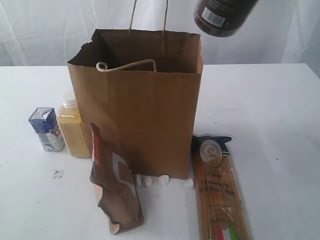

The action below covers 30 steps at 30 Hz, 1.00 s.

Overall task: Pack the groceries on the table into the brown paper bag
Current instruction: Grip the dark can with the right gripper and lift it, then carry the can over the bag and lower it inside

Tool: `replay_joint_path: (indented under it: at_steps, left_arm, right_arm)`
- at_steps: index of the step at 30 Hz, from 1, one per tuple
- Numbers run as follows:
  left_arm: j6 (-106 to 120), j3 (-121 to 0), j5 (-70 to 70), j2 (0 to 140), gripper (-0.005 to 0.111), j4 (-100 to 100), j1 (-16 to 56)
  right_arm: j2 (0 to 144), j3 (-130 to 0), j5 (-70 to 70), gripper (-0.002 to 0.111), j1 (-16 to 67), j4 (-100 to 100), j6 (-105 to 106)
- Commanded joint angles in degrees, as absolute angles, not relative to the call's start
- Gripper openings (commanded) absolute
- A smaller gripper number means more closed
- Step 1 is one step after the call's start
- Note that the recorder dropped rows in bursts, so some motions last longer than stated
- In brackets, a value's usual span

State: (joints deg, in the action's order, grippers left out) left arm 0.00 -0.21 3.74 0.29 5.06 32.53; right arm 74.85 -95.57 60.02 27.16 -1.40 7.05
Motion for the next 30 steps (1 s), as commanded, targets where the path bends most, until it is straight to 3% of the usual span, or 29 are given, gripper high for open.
replay_joint_path:
  at_steps: [1,13,30]
  left_arm:
    - [0.0,0.0,4.1,0.0,0.000,5.6,32.6]
    - [0.0,0.0,4.1,0.0,0.000,5.6,32.6]
    - [0.0,0.0,4.1,0.0,0.000,5.6,32.6]
  right_arm:
    - [75.9,-99.2,58.8,0.000,32.2,-1.5,7.5]
    - [85.6,-102.4,60.2,0.000,38.8,-1.0,9.1]
    - [98.9,-103.6,62.7,0.000,38.9,3.0,13.2]
